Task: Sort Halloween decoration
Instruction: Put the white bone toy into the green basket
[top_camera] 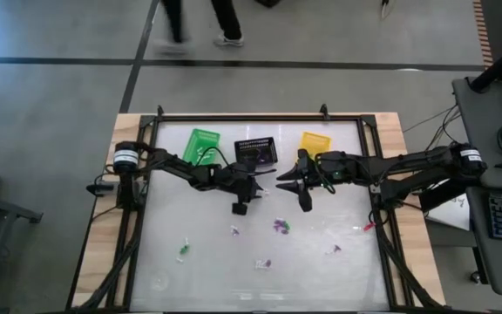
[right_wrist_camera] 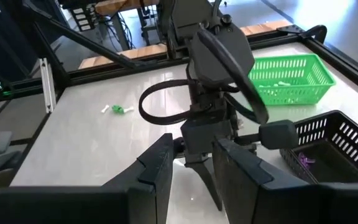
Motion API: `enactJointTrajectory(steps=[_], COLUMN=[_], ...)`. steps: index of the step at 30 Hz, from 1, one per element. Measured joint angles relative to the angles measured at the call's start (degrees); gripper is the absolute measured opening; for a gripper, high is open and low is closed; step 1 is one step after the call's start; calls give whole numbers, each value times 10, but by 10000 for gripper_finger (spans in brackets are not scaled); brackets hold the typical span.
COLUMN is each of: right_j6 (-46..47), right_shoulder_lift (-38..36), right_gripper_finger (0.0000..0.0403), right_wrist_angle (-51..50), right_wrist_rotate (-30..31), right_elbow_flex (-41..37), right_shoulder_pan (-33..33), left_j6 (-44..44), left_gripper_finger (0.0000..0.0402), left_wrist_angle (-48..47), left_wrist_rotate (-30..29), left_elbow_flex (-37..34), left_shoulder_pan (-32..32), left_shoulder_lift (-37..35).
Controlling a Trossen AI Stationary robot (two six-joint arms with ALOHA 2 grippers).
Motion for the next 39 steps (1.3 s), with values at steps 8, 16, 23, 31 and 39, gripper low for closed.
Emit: enactJointTrajectory(steps=[8,16,23,31,39], right_j6=[0,0,0,0,0], right_shoulder_lift=[0,0,0,0,0], right_gripper_finger=[105,105,105,105,105], right_wrist_angle=[2,3,2,1,1], right_wrist_rotate=[0,0,0,0,1], right_elbow_flex=[0,0,0,0,0], right_shoulder_pan=[0,0,1,1,1], left_j6=[0,4,-13,-12,-13], left_gripper_finger=[83,79,76,76,14], left_wrist_angle=[-1,18,19,7,4], left_wrist_rotate=[5,4,6,4,4], left_elbow_flex=[-1,4,3,1,1], left_shoulder_pan=[1,3,3,3,2], left_shoulder_lift=[10,36,44,28,25])
